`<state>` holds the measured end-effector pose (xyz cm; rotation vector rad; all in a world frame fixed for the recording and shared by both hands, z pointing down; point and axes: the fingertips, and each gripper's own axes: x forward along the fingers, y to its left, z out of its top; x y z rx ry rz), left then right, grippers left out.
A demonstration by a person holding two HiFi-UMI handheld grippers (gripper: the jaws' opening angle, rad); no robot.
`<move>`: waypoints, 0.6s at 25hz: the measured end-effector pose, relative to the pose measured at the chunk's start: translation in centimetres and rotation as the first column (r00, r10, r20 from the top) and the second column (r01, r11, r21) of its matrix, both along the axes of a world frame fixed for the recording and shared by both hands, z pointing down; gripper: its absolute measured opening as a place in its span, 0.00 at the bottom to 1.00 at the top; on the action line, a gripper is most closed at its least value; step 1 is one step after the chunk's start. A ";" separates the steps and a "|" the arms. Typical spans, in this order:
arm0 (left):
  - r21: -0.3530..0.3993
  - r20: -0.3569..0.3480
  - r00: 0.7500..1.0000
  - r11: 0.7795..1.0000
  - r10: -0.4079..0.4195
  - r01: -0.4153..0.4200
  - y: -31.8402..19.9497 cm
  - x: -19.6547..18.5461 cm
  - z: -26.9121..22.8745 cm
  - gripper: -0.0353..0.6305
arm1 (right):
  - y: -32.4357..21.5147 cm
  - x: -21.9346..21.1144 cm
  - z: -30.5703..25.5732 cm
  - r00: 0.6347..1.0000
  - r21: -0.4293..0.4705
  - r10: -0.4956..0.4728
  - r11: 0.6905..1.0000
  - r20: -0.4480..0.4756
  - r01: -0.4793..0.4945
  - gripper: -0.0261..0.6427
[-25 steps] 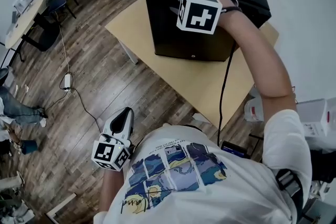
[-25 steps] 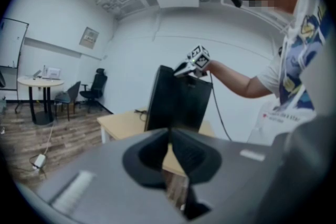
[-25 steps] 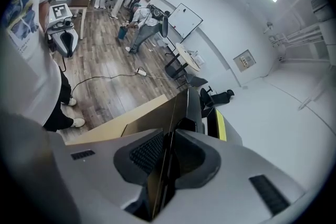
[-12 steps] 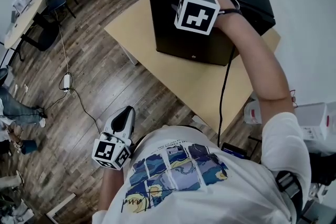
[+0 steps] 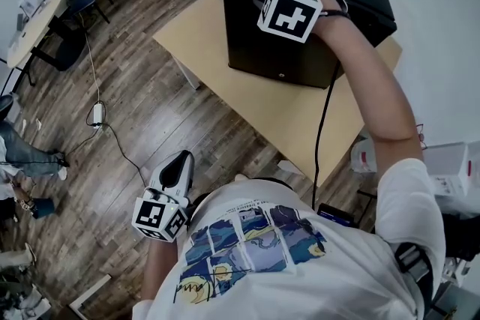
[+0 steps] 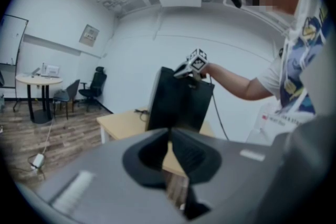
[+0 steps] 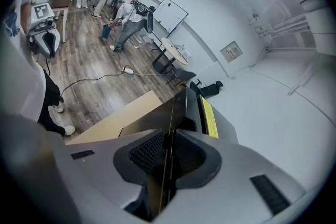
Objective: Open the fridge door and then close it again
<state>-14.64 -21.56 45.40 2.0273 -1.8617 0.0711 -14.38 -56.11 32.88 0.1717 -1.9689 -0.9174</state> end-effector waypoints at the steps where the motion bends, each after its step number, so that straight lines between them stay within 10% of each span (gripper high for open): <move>1: 0.000 0.000 1.000 1.000 0.007 -0.007 0.4 -0.1 0.0 0.10 | 0.0 0.0 -0.1 1.000 0.007 0.004 1.000 0.021 -0.004 0.13; 8: 0.012 0.016 0.997 0.997 0.077 -0.077 3.8 -1.1 -0.8 0.10 | 1.7 1.7 -2.0 0.954 0.167 0.019 0.983 0.298 -0.072 0.17; 15: -0.009 0.005 0.983 0.983 0.182 -0.182 7.5 -1.4 -0.3 0.10 | 8.6 9.0 1.3 0.832 -0.035 0.224 0.970 0.507 -0.240 0.08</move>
